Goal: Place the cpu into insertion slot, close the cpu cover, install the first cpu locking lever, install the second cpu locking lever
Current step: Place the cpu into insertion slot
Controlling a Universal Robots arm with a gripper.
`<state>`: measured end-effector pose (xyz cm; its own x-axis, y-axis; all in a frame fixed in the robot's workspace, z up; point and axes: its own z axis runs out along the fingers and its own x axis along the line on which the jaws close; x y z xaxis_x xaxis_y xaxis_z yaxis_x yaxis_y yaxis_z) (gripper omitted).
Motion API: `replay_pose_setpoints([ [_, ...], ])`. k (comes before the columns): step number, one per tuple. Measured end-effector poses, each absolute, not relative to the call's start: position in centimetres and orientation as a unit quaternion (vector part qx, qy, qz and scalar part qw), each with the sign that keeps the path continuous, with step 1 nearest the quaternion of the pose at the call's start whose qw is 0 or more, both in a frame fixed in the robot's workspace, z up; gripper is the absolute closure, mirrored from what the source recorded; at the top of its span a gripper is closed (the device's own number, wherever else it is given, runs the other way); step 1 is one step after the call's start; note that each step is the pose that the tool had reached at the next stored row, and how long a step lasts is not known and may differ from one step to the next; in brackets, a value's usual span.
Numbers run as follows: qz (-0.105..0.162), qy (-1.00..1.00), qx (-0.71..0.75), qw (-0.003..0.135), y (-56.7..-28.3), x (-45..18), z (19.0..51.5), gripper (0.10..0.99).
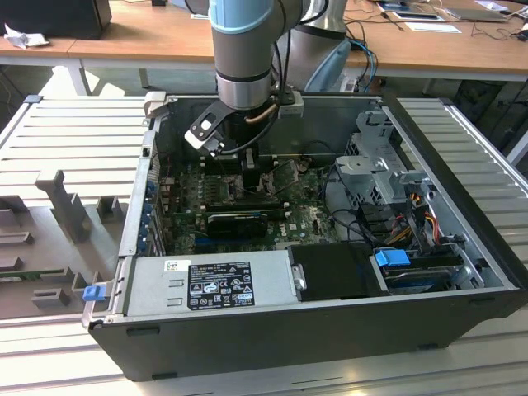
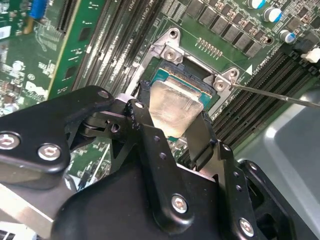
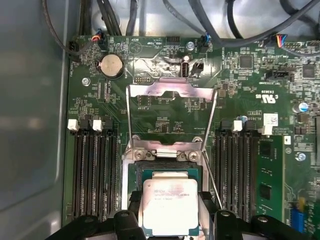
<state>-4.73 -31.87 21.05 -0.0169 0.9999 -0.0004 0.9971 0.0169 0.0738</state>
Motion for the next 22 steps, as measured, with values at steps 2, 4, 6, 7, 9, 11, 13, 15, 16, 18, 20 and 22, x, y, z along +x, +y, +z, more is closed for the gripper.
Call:
replay_pose_setpoints([
  [2, 0.026, 0.713, 0.701, 0.026, -31.86, -4.73, 20.80, 0.557],
  [4, 0.026, 0.711, 0.702, 0.026, -31.82, -4.74, 20.69, 0.557],
  [6, 0.025, 0.709, 0.704, 0.025, -31.75, -4.73, 20.62, 0.557],
  [7, 0.025, 0.709, 0.704, 0.025, -31.75, -4.72, 20.59, 0.557],
  [9, 0.025, 0.709, 0.704, 0.024, -31.74, -4.65, 20.50, 0.557],
  [11, 0.025, 0.709, 0.704, 0.022, -31.74, -4.57, 20.42, 0.557],
  [13, 0.025, 0.709, 0.704, 0.021, -31.74, -4.55, 20.39, 0.557],
  [15, 0.024, 0.709, 0.704, 0.021, -31.73, -4.51, 20.35, 0.557],
  [16, 0.024, 0.709, 0.704, 0.021, -31.73, -4.50, 20.32, 0.557],
  [18, 0.024, 0.709, 0.704, 0.020, -31.72, -4.45, 20.27, 0.557],
  [20, 0.023, 0.709, 0.705, 0.020, -31.73, -4.43, 20.22, 0.557],
  [22, 0.023, 0.709, 0.705, 0.020, -31.73, -4.42, 20.21, 0.557],
])
